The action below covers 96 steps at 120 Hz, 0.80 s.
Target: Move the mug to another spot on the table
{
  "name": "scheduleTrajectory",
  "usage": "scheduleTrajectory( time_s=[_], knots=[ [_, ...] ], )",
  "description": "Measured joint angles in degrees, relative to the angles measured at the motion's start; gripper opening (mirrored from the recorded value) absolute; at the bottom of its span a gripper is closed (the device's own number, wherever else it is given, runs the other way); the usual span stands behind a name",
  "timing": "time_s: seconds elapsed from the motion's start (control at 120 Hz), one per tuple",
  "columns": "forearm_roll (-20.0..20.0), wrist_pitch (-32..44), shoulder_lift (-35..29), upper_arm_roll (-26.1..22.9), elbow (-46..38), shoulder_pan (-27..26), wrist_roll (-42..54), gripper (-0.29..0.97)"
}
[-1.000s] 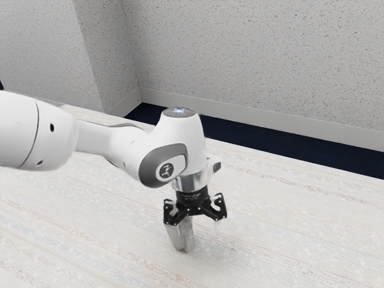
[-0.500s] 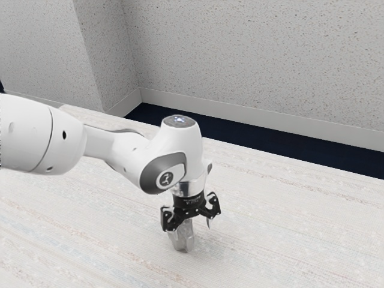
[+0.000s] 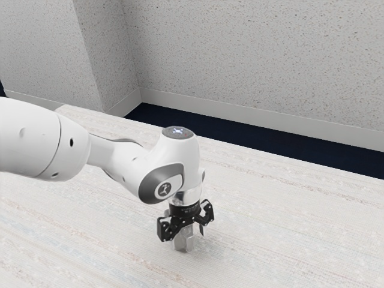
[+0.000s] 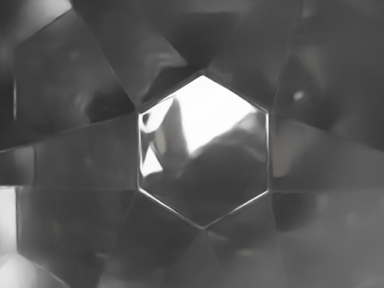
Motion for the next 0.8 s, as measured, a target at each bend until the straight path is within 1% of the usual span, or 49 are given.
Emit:
scheduleTrajectory(
  time_s=[0.067, 0.125, 0.175, 0.225, 0.258, 0.358, 0.567, 0.658, 0.8],
  knots=[
    [0.0, 0.2, 0.0, 0.0, 0.0, 0.0, -0.7, 0.60],
    [-0.1, 0.3, 0.0, 0.0, 0.0, 0.0, -1.4, 0.48],
    [0.0, 0.4, 0.0, 0.0, 0.0, 0.0, -1.9, 0.42],
    [0.0, 0.4, 0.0, 0.0, 0.0, 0.0, -2.4, 0.39],
    [0.0, 0.4, 0.0, 0.1, 0.0, 0.0, -2.7, 0.42],
    [0.1, 0.3, -0.2, 0.1, 0.1, 0.0, -3.5, 0.39],
    [0.5, -0.4, -0.9, 0.6, 0.1, -0.1, -4.9, 0.23],
    [1.8, -1.6, -1.8, 1.5, 0.2, 0.0, -5.5, 0.14],
    [3.1, -3.3, -2.4, 1.9, 0.3, 0.0, -6.2, 0.09]
  ],
)
